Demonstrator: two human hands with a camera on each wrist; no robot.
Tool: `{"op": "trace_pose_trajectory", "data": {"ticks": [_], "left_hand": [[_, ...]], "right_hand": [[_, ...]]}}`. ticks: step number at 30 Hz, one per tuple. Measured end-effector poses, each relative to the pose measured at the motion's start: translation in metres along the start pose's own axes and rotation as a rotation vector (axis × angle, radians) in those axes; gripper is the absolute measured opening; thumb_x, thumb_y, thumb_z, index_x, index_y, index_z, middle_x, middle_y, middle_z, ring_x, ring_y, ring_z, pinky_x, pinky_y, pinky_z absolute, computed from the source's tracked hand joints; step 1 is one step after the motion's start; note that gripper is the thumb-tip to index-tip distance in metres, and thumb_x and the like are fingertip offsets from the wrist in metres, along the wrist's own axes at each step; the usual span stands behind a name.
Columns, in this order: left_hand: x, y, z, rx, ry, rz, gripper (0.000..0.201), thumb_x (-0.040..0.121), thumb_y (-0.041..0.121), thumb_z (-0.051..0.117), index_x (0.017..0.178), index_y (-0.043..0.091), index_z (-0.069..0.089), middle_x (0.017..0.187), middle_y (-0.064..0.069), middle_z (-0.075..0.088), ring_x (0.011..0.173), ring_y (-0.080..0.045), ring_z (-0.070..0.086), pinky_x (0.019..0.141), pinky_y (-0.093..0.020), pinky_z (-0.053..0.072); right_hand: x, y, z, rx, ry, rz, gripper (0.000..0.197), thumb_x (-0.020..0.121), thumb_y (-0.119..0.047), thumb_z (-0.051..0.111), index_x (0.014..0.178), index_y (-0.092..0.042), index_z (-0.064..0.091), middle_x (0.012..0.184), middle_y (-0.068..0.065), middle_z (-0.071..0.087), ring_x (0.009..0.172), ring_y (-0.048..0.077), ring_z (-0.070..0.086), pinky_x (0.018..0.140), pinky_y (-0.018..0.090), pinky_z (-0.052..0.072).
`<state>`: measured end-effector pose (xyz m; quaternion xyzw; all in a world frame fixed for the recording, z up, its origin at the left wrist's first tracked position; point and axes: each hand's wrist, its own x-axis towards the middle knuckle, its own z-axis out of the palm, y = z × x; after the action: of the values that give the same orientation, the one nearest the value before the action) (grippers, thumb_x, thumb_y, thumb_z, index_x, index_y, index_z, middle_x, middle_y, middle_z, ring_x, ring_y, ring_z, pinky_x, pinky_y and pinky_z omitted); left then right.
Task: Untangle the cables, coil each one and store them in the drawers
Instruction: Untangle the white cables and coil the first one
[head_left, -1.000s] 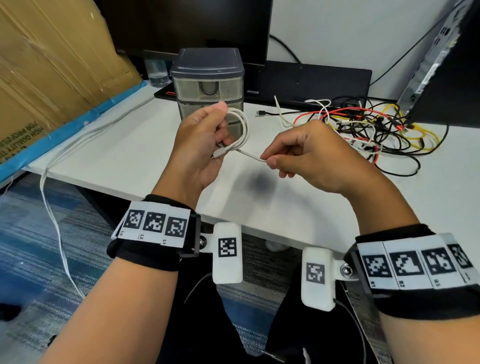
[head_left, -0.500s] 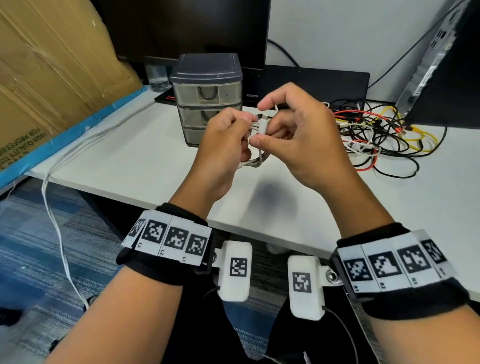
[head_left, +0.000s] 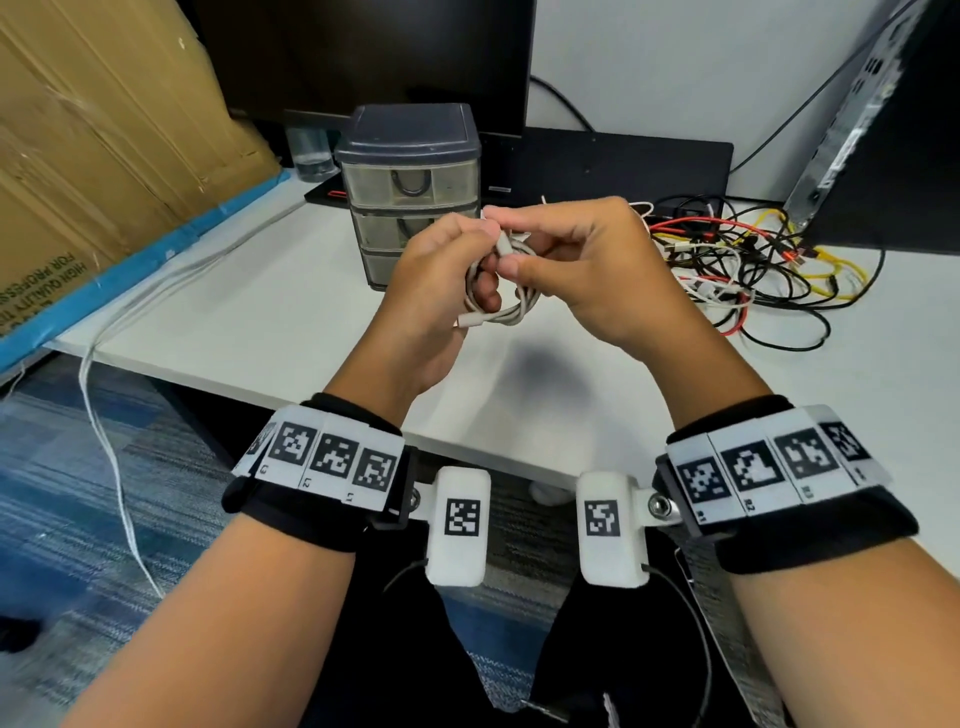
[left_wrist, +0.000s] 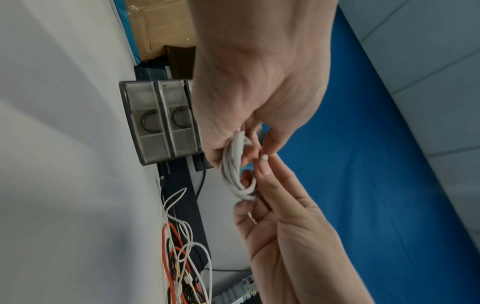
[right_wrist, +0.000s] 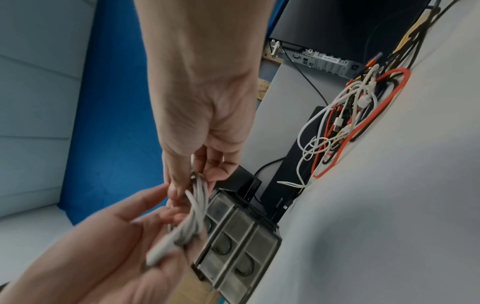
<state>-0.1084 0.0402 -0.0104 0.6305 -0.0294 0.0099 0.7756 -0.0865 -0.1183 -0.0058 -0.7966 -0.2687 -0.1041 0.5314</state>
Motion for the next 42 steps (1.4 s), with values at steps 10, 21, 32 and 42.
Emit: {"op": "trace_pose_trajectory", "data": {"ticks": [10,21,32,42], "left_hand": [[-0.003,0.012,-0.023,0.355,-0.285,-0.041,0.025,0.103,0.013,0.059,0.116,-0.006,0.069,0.107,-0.023,0.074,0.093,-0.030,0.072,0.091,-0.039,0.061],[0.000,0.011,-0.021,0.533,-0.331,-0.037,0.015,0.090,-0.002,0.073,0.104,-0.007,0.070,0.083,-0.010,0.071,0.078,-0.021,0.074,0.086,-0.044,0.061],[0.001,0.012,-0.010,0.679,-0.229,0.073,0.018,0.082,0.001,0.083,0.098,0.001,0.075,0.083,-0.017,0.074,0.075,-0.025,0.076,0.072,-0.037,0.065],[0.010,0.008,-0.018,0.519,-0.075,0.105,0.024,0.083,0.002,0.082,0.101,-0.004,0.067,0.091,-0.025,0.073,0.076,-0.025,0.077,0.078,-0.050,0.064]], "right_hand": [[0.005,-0.015,-0.029,-0.110,-0.340,0.180,0.077,0.078,-0.004,0.085,0.139,-0.033,0.049,0.076,0.006,0.072,0.066,0.013,0.068,0.070,0.028,0.055],[0.015,-0.020,-0.031,-0.384,-0.591,0.288,0.083,0.077,-0.013,0.088,0.138,-0.043,0.040,0.076,0.004,0.068,0.065,0.012,0.059,0.063,0.028,0.044],[0.021,-0.024,-0.032,-0.495,-0.537,0.369,0.066,0.079,-0.015,0.086,0.125,-0.043,0.048,0.074,-0.007,0.063,0.054,0.003,0.056,0.054,0.023,0.045],[0.012,-0.016,-0.036,-0.272,-0.354,0.401,0.066,0.089,-0.016,0.078,0.142,-0.032,0.041,0.093,0.006,0.073,0.083,0.017,0.076,0.075,0.038,0.064]]}}
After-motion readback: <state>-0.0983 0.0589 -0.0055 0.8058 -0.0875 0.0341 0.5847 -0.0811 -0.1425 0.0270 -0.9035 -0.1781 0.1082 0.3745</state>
